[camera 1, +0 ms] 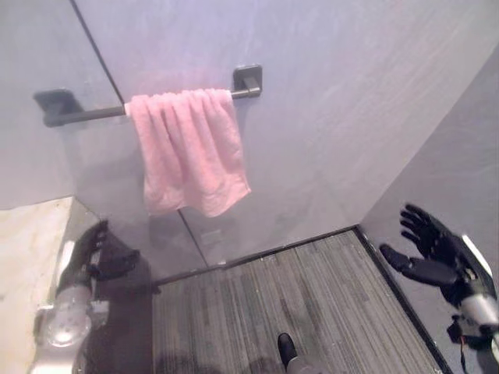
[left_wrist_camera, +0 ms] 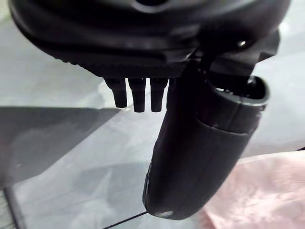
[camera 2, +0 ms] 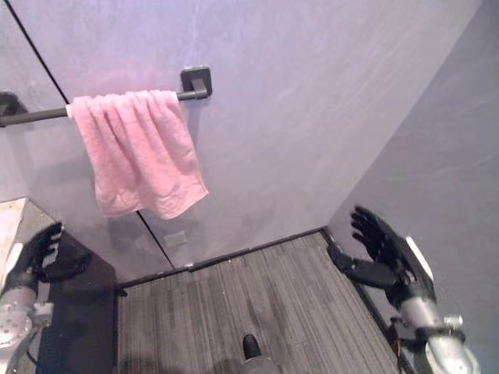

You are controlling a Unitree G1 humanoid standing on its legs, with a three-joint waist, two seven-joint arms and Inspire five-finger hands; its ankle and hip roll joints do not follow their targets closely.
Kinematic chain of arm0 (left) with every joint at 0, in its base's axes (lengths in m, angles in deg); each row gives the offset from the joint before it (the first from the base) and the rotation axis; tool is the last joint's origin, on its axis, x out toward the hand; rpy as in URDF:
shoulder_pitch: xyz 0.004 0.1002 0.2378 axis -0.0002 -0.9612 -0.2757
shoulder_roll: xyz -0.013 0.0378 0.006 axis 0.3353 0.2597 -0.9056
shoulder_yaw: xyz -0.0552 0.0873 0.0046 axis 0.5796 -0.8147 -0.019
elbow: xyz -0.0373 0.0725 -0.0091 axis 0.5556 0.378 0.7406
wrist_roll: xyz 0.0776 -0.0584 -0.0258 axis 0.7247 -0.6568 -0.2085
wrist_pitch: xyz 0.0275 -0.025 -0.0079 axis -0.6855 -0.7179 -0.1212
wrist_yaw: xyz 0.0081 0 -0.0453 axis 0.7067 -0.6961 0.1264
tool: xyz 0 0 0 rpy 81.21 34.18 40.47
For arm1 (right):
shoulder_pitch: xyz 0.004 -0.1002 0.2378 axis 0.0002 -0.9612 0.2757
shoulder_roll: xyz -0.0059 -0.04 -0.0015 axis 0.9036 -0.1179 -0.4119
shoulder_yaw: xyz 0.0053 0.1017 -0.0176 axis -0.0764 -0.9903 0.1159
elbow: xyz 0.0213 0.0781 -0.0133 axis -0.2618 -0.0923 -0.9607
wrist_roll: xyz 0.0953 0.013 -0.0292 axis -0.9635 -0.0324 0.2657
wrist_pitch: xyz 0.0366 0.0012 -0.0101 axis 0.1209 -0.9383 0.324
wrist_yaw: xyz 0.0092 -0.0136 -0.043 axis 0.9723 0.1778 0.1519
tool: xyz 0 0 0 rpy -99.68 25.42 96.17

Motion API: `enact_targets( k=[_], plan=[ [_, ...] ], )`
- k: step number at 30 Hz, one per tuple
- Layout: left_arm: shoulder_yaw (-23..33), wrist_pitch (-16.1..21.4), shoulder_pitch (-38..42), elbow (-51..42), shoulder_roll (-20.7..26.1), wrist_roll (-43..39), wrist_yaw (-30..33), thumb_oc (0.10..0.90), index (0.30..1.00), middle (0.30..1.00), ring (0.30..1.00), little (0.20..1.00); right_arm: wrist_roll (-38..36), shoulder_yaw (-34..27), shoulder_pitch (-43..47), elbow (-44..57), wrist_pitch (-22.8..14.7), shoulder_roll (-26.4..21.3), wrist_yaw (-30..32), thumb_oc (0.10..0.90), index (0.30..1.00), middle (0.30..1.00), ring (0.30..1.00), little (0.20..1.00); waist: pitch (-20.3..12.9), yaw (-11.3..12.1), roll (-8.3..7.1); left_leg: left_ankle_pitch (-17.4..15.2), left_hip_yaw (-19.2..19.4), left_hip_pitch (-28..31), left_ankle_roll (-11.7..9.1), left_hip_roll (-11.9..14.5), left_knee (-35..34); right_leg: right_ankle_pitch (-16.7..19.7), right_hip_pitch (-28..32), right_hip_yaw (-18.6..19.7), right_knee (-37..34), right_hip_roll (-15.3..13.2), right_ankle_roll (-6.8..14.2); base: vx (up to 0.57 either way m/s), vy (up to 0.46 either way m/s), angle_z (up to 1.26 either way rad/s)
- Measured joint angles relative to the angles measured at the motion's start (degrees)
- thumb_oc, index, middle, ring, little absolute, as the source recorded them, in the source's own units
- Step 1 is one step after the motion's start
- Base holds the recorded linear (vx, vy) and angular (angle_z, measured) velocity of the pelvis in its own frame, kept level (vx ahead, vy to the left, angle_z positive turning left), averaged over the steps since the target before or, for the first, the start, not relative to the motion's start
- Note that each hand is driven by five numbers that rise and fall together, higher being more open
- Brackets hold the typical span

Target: Organize the bathroom.

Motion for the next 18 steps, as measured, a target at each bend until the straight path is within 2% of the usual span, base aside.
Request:
enact_targets(
  k=[5,8,11,16,18],
  plan=[
    [1.1,3.1,2.3,-4.0,5.3,1.8,0.4,0.800,0.900,0.900,0.900,0.900,0.1,3.8,11.3,2.4,8.6,-6.8,-2.3,0.800,0.900,0.900,0.900,0.900,-0.2,2.3,0.39,0.0,-0.2,0.0,0.0,0.0,-0.1,0.0,0.0,0.0,0.0,0.0,0.0,0.05,0.005,0.02],
    [0.8,7.1,4.4,-6.8,7.5,2.0,-0.1,0.800,0.900,0.900,0.900,0.900,0.2,8.7,15.0,2.2,15.1,-10.2,-2.5,0.800,0.900,0.900,0.900,0.900,-0.3,4.2,0.30,0.3,-0.4,0.0,0.0,0.0,0.0,0.1,0.2,-0.3,0.0,0.0,-0.1,0.06,0.002,0.05],
    [-1.8,7.9,8.5,-8.1,11.7,2.0,-0.7,0.800,0.900,0.900,0.900,0.900,0.0,14.6,17.7,0.7,19.2,-12.2,-1.6,0.800,0.900,0.900,0.900,0.900,-0.4,5.9,0.01,0.3,-0.6,0.1,0.0,-0.1,0.0,0.2,0.4,-0.5,0.0,-0.1,-0.1,0.04,-0.010,0.04],
    [-7.2,7.8,15.5,-8.1,14.4,0.6,-1.1,0.800,0.900,0.900,0.900,0.900,-3.3,20.9,25.7,-3.8,21.2,-13.4,1.0,0.800,0.900,0.900,0.900,0.900,-0.5,6.4,-0.60,0.3,-1.2,0.4,0.1,-0.1,0.0,0.2,1.1,-1.3,0.0,-0.2,-0.1,0.02,-0.007,0.07],
    [-11.2,7.1,19.3,-8.2,14.9,-3.1,-1.5,0.800,0.900,0.900,0.900,0.900,-5.2,24.5,32.4,-6.6,21.1,-13.9,4.1,0.800,0.900,0.900,0.900,0.900,-0.6,6.4,-1.07,0.5,-1.3,0.5,0.1,-0.1,0.0,0.2,1.2,-1.4,0.0,-0.2,-0.2,0.01,-0.004,0.02]
  ],
)
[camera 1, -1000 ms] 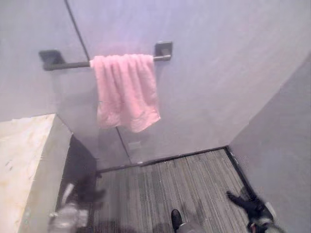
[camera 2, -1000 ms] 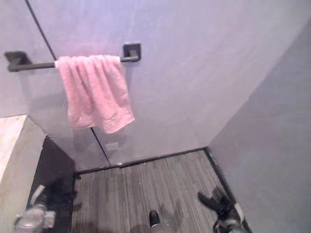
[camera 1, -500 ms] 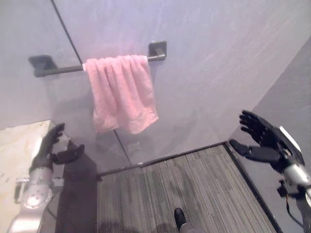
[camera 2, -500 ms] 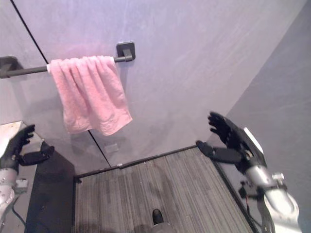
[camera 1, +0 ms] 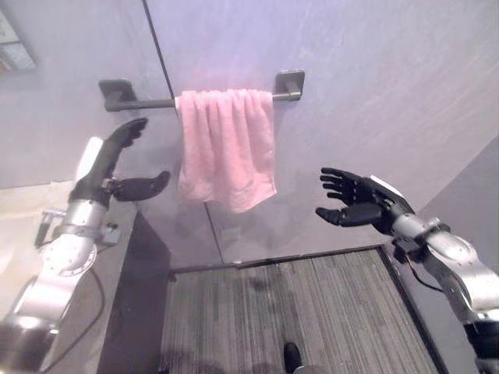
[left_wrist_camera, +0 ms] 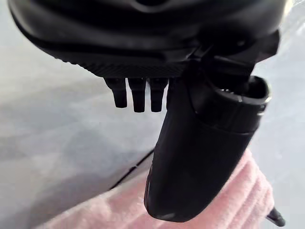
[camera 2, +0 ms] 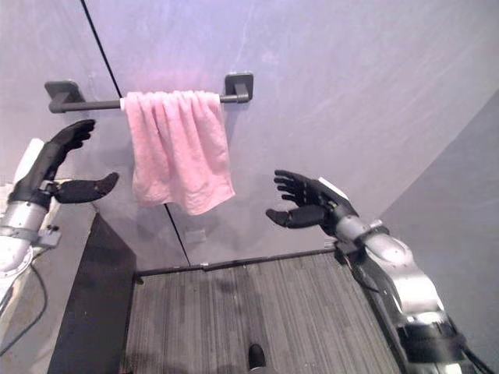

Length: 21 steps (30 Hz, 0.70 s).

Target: Organize the bathroom.

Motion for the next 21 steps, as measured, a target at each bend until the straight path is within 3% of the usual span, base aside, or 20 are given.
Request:
enact_targets(
  k=[5,12,16,21],
  plan=[
    [-5.1,-7.5,6.0,1.2,-1.6,-9.3,-1.2,0.800,0.900,0.900,0.900,0.900,-2.0,4.2,10.3,-4.7,-1.4,-1.0,4.4,0.800,0.900,0.900,0.900,0.900,0.0,0.0,-0.32,0.0,-0.1,0.4,0.0,0.0,0.0,0.0,0.5,-0.1,0.0,0.0,0.0,0.01,-0.008,0.01],
    [-7.0,-15.5,8.1,5.9,-4.7,-11.4,-1.6,0.800,0.900,0.900,0.900,0.900,-6.8,6.3,15.8,-6.1,-1.4,-1.0,8.1,0.800,0.900,0.900,0.900,0.900,0.0,0.2,-1.04,0.0,-0.4,0.7,0.0,0.2,0.0,0.0,0.9,-0.3,0.0,0.1,0.0,0.00,0.000,0.00],
    [-8.2,-16.7,9.5,8.3,-5.1,-11.5,-1.6,0.800,0.900,0.900,0.900,0.900,-9.3,7.9,16.6,-6.2,-0.6,-1.0,8.8,0.800,0.900,0.900,0.900,0.900,0.0,1.3,-1.34,0.0,-0.5,0.7,0.0,0.2,0.0,0.0,1.0,-0.3,0.0,0.1,0.0,0.00,0.000,0.00],
    [-8.5,-16.6,10.1,8.4,-5.3,-11.6,-1.6,0.800,0.900,0.900,0.900,0.900,-13.2,10.6,16.7,-6.6,3.1,1.8,9.8,0.800,0.900,0.900,0.900,0.900,0.0,1.8,-1.55,0.1,-1.5,0.4,-0.1,0.2,0.0,0.0,1.2,-0.7,0.0,0.0,0.0,-0.01,-0.003,0.09]
  ],
)
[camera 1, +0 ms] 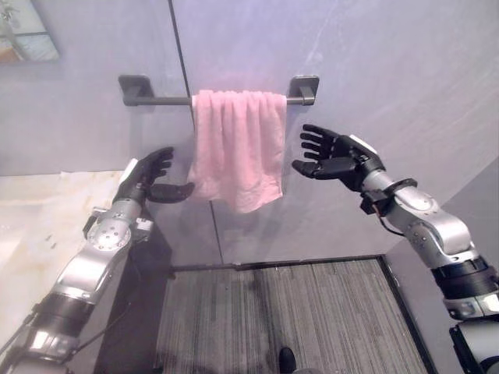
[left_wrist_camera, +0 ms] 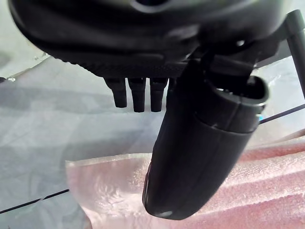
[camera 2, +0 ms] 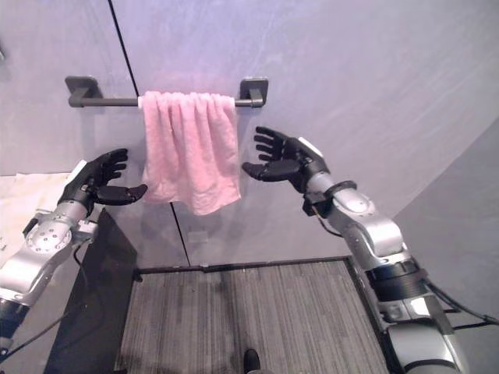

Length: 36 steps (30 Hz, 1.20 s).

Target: Organize the bathroom.

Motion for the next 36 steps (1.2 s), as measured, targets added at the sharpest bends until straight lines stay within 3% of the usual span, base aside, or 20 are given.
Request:
enact_targets(
  k=[7,16,21,28,36],
  plan=[
    [-3.8,0.0,5.2,-0.1,-0.1,-2.1,-3.7,0.800,0.900,0.900,0.900,0.900,-2.1,4.1,0.4,-2.0,4.3,3.6,1.2,0.800,0.900,0.900,0.900,0.900,0.0,1.3,-0.38,0.3,-1.6,-0.5,0.0,0.1,0.0,0.0,0.4,-0.3,0.0,-0.1,0.0,0.00,-0.001,0.14],
    [-10.6,0.0,12.5,-0.2,0.0,-2.6,-8.7,0.800,0.900,0.900,0.900,0.900,-1.7,4.9,5.2,-6.7,4.4,4.0,2.3,0.800,0.900,0.900,0.900,0.900,0.0,0.9,-0.50,0.4,-2.3,-0.6,0.0,0.1,0.0,0.0,0.7,-0.1,0.0,-0.4,0.0,0.01,-0.004,0.05],
    [-12.8,-0.3,15.3,-0.2,0.0,-4.6,-10.4,0.800,0.900,0.900,0.900,0.900,0.4,5.0,5.9,-7.5,4.4,4.0,2.2,0.800,0.900,0.900,0.900,0.900,0.0,-0.4,-0.50,0.4,-2.2,-0.6,0.0,0.1,0.0,0.0,0.8,0.1,0.0,-0.4,0.0,0.00,0.000,0.00],
    [-13.1,-1.9,15.4,-0.2,0.0,-4.6,-9.6,0.800,0.900,0.900,0.900,0.900,0.7,5.0,6.6,-8.4,4.3,4.0,2.8,0.800,0.900,0.900,0.900,0.900,0.0,-1.8,-0.50,0.4,-2.0,-0.5,0.0,0.1,-0.2,0.0,0.8,0.5,0.0,-0.4,0.0,0.00,-0.001,-0.01],
    [-13.1,-7.2,15.5,0.1,0.0,-4.0,-4.7,0.800,0.900,0.900,0.900,0.900,0.7,5.0,6.6,-8.7,4.3,4.0,3.4,0.800,0.900,0.900,0.900,0.900,0.0,-1.8,-0.50,0.4,-1.9,-0.5,-0.1,0.1,-0.1,0.0,0.7,0.5,0.0,-0.4,0.0,0.00,0.000,0.00]
  ],
)
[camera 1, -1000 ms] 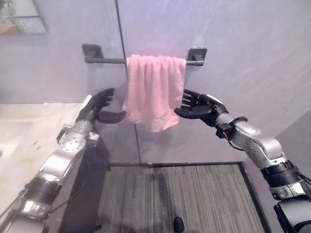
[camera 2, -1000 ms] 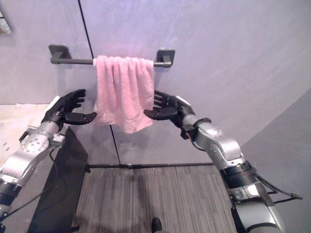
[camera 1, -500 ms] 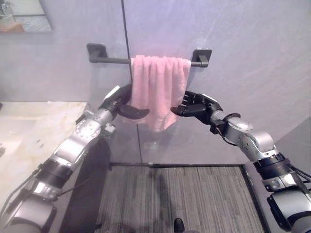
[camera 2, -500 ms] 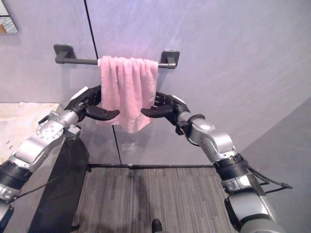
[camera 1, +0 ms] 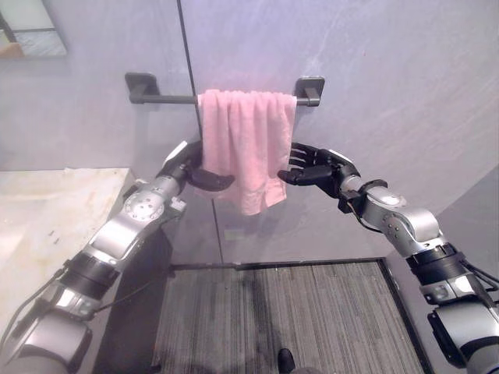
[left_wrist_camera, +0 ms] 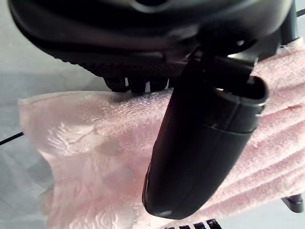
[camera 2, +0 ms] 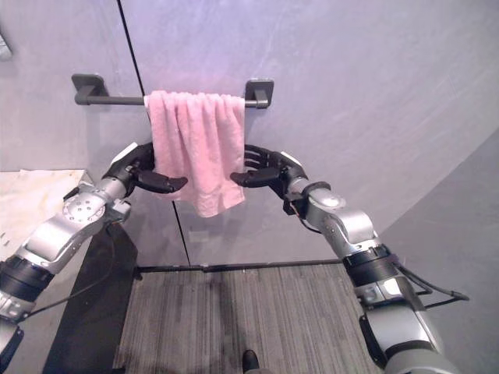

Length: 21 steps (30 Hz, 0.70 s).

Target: Organize the bathroom.

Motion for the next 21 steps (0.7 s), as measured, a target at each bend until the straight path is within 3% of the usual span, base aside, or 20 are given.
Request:
enact_targets(
  k=[15,16,17,18,19,21],
  plan=[
    [0.0,-1.7,0.1,0.0,-0.1,0.0,0.0,0.800,0.900,0.900,0.900,0.900,2.2,0.0,0.3,-1.4,-0.1,0.0,0.1,0.800,0.900,0.900,0.900,0.900,0.0,0.1,0.00,0.0,-0.8,0.0,0.0,0.0,0.0,0.0,0.6,-0.2,0.0,-0.1,0.0,0.00,-0.001,0.02],
    [0.0,-1.7,0.1,0.0,-0.1,0.2,0.1,0.707,0.761,0.761,0.761,0.761,2.2,0.0,0.3,-1.4,-0.1,0.0,0.0,0.593,0.589,0.589,0.589,0.589,0.0,0.0,0.00,0.0,-0.8,0.0,0.0,0.0,0.0,0.0,0.6,-0.2,0.0,-0.1,0.0,0.00,0.000,0.00],
    [0.0,-1.7,0.1,0.0,-0.1,0.2,0.1,0.616,0.625,0.625,0.625,0.625,2.2,0.0,0.3,-1.4,-0.1,0.0,0.0,0.543,0.514,0.514,0.514,0.514,0.0,0.0,0.00,0.1,-0.8,0.0,0.0,0.0,0.0,0.0,0.6,-0.2,0.0,-0.1,0.0,0.00,0.000,0.00],
    [0.0,-2.3,0.3,0.0,-0.1,0.2,0.1,0.585,0.578,0.578,0.578,0.578,2.3,0.0,0.3,-1.4,-0.1,0.0,0.0,0.505,0.458,0.458,0.458,0.458,0.0,0.0,0.00,0.1,-0.8,0.0,0.0,0.0,0.0,0.0,0.6,-0.2,0.0,-0.1,0.0,0.00,0.000,0.00],
    [0.0,-2.9,0.5,0.0,-0.1,0.2,0.1,0.400,0.300,0.300,0.300,0.300,2.3,0.0,0.3,-1.4,-0.1,0.0,0.0,0.400,0.300,0.300,0.300,0.300,0.0,0.0,0.00,0.1,-0.9,0.0,0.0,0.0,0.0,0.0,0.6,-0.2,0.0,-0.1,0.0,0.00,0.000,0.00],
    [-0.1,-4.3,1.4,0.2,-0.1,0.2,0.1,0.400,0.300,0.300,0.300,0.300,2.3,0.0,0.3,-1.7,-0.1,0.0,0.0,0.400,0.300,0.300,0.300,0.300,0.0,0.0,0.00,0.1,-0.9,0.0,0.0,0.0,0.0,0.0,0.6,-0.2,0.0,-0.1,0.0,0.00,0.000,0.00]
  ],
)
